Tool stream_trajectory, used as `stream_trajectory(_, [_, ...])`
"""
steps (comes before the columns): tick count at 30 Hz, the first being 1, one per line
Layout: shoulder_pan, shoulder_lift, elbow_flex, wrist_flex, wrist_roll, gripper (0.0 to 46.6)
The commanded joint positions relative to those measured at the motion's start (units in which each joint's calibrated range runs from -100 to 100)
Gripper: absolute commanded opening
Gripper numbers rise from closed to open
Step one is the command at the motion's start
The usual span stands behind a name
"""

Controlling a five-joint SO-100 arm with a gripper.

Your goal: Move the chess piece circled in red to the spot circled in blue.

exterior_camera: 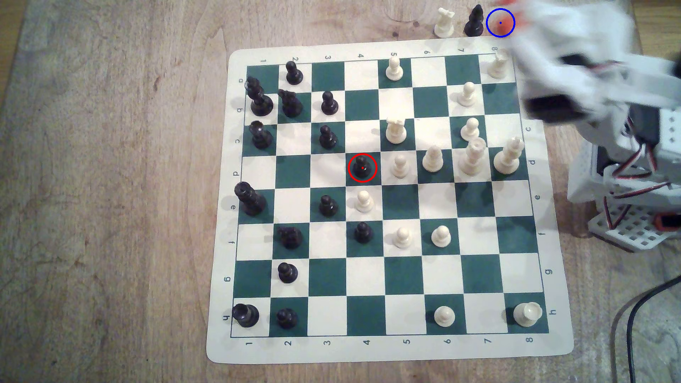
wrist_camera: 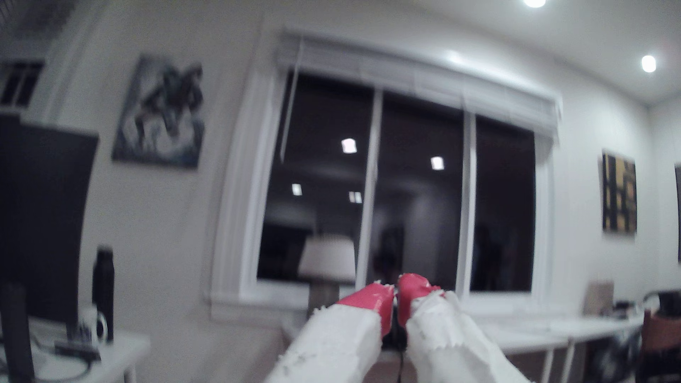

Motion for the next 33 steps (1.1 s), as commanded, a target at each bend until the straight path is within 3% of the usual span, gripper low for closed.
stream_trajectory(1, [2.3, 6.2, -17.3, 26.1, -1.2, 0.2])
stream_trajectory(8, [1.7, 22.0, -30.7, 43.7, -1.2, 1.5])
stream_trajectory(9, [1.1, 25.4, -33.6, 46.0, -1.8, 0.4])
stream_trajectory(10, [0.1, 32.7, -42.6, 54.3, -5.4, 0.3])
stream_trajectory(11, [-0.6, 36.2, -46.6, 58.0, -6.3, 0.3])
stream_trajectory(18, [-4.5, 50.9, -57.1, 67.9, -8.2, 3.6])
stream_trajectory(23, [-5.1, 64.7, -66.0, 71.1, -11.7, 5.2])
stream_trajectory(25, [-5.2, 67.3, -66.6, 70.5, -13.3, 9.6])
stream_trajectory(33, [-4.5, 78.3, -70.7, 69.2, -13.3, 15.6])
